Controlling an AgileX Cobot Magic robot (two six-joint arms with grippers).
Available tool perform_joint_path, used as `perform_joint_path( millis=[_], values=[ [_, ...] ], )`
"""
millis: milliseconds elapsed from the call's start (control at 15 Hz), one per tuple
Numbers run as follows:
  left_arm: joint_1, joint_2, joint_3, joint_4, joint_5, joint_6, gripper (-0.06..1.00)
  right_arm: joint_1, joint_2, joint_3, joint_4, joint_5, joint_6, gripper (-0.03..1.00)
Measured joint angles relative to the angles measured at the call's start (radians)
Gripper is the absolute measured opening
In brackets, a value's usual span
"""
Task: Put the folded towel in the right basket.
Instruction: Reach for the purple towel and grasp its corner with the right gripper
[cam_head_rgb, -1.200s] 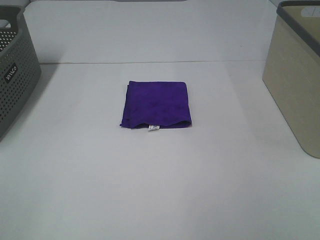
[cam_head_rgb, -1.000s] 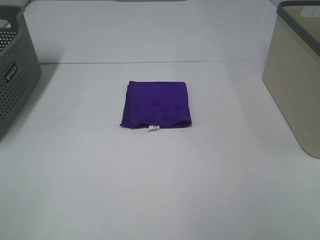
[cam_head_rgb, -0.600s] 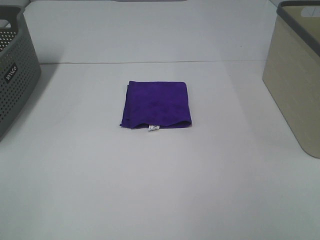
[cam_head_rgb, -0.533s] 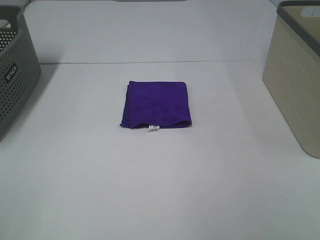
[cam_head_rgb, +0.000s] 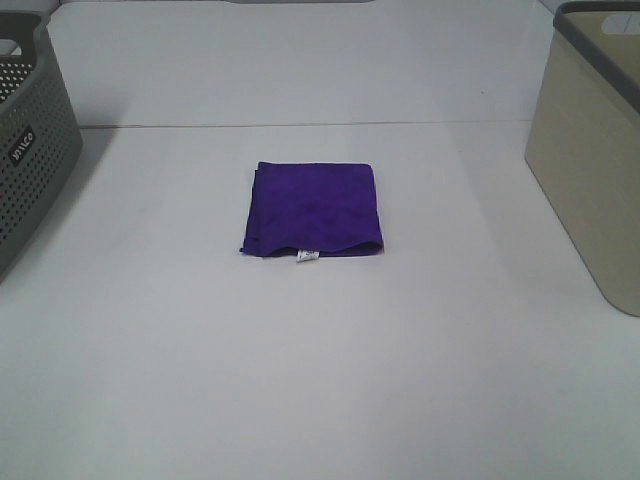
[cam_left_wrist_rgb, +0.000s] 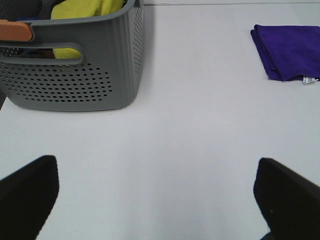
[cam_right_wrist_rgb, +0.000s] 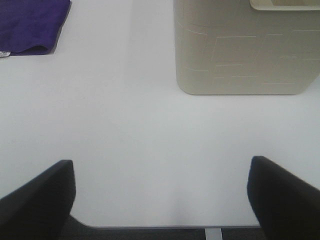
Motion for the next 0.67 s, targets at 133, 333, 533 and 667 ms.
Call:
perform_joint_path(
  millis=[133,333,533,667],
  values=[
    [0.000,0.000,0.000,0.000,0.000,0.000,0.99,0.000,0.000,0.000,0.000,0.000,-0.002,0.90],
    [0.000,0.000,0.000,0.000,0.000,0.000,0.99,0.000,0.000,0.000,0.000,0.000,-0.002,0.90],
    [0.000,0.000,0.000,0.000,0.000,0.000,0.99,0.000,0.000,0.000,0.000,0.000,-0.002,0.90],
    [0.000,0.000,0.000,0.000,0.000,0.000,0.99,0.000,0.000,0.000,0.000,0.000,-0.002,0.90]
  ],
)
